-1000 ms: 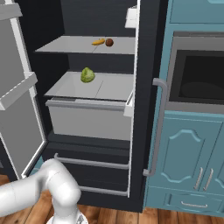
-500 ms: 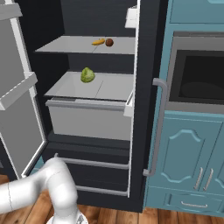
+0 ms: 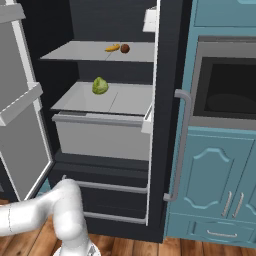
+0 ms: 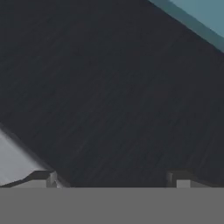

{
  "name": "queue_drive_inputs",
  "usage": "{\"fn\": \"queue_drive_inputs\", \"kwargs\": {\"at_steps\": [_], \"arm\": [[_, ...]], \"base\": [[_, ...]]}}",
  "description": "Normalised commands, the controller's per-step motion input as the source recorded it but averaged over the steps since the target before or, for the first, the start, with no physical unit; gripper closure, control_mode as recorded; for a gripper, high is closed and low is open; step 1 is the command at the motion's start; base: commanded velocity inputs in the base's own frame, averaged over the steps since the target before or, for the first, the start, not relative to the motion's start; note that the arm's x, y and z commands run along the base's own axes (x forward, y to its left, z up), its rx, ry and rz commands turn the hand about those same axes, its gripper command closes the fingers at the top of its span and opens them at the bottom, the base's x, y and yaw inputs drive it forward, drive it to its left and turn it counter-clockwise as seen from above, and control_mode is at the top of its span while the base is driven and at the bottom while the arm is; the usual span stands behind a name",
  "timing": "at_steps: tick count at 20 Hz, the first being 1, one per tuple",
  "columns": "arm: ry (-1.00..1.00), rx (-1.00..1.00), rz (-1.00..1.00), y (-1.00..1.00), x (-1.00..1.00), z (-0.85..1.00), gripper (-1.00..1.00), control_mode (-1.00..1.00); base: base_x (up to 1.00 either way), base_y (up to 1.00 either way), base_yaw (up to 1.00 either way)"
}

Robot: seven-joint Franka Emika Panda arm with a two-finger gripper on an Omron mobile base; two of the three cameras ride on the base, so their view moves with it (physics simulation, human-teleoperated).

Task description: Place the pear in the correct fridge rack based on whether it is a fruit or vegetable. Finally, close the fridge door.

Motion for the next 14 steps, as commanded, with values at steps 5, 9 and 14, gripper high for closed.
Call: {"fn": "queue_drive_inputs", "kwargs": {"at_steps": [5,9,14], "arm": [[0.0,-0.02,-0.35,-0.58,0.16,0.0,-1.0,-1.0],[-0.06,0.0,-0.3,-0.93,0.0,-0.09,-1.0,-1.0],[-0.1,0.0,-0.21,-1.0,0.11,-0.07,-1.0,-1.0]], "base": [[0.0,0.0,0.0],[0.0,0.0,0.0],[0.0,0.0,0.0]]}}
